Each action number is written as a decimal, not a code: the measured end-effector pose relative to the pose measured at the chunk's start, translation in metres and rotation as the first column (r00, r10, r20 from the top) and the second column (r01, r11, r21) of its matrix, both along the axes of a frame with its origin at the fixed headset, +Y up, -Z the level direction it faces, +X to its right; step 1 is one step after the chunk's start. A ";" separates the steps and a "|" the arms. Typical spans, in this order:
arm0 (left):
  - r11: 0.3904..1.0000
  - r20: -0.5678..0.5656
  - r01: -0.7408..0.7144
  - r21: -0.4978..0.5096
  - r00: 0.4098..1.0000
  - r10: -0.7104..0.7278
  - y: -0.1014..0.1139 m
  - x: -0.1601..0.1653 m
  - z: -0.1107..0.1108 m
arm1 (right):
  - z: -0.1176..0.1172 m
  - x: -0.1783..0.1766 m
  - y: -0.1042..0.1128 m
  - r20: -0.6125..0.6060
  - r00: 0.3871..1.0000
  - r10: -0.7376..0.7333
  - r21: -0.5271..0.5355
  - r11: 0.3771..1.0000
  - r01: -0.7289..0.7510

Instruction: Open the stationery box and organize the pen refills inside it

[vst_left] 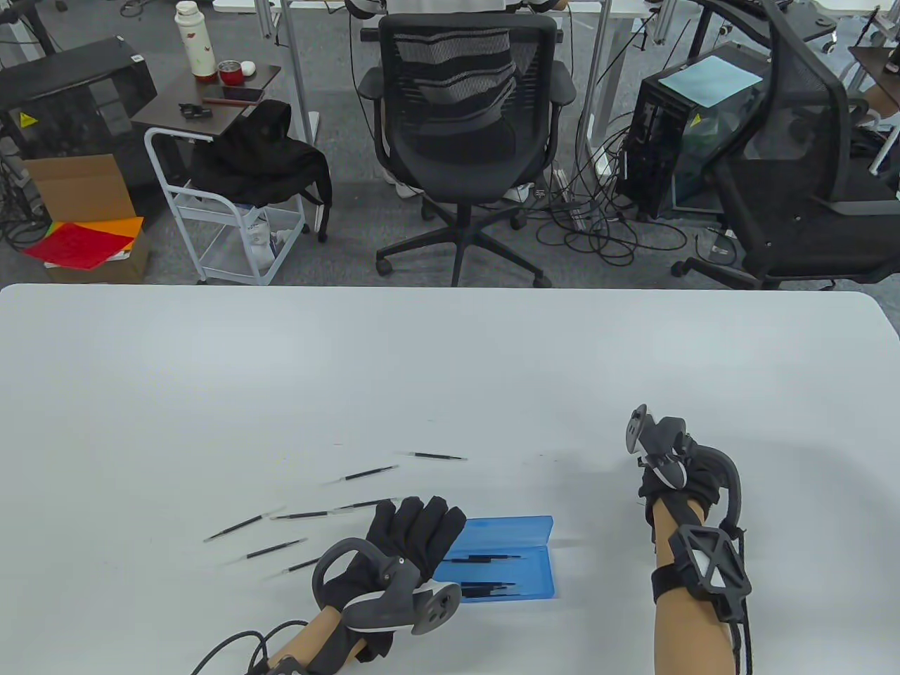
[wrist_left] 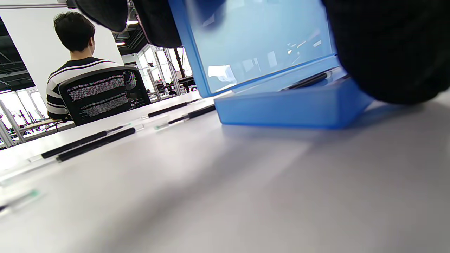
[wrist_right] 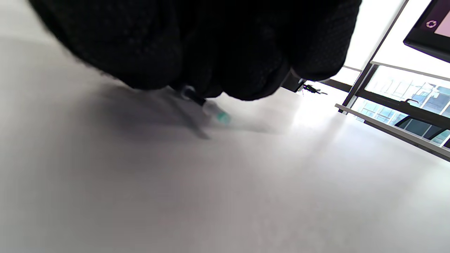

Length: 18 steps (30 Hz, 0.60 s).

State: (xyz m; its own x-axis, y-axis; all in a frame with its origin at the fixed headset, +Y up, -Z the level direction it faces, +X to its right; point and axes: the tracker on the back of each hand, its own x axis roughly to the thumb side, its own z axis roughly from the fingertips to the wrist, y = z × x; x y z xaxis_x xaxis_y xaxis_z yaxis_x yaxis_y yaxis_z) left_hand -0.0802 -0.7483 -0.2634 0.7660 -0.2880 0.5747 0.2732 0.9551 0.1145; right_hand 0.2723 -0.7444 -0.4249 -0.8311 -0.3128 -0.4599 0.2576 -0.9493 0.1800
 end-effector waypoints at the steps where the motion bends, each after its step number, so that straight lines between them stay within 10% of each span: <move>1: 1.000 0.000 0.000 0.000 1.000 0.000 0.000 0.000 0.000 | 0.000 0.000 0.002 -0.018 1.000 -0.005 0.015 1.000 0.005; 10: 1.000 0.000 -0.002 -0.004 1.000 0.002 -0.001 0.000 -0.001 | 0.031 -0.030 0.050 -0.353 0.936 -0.006 0.171 0.983 0.071; 18: 1.000 -0.003 -0.004 -0.014 1.000 0.004 -0.001 0.000 -0.002 | 0.105 -0.096 0.077 -0.725 0.683 0.090 0.277 0.946 0.170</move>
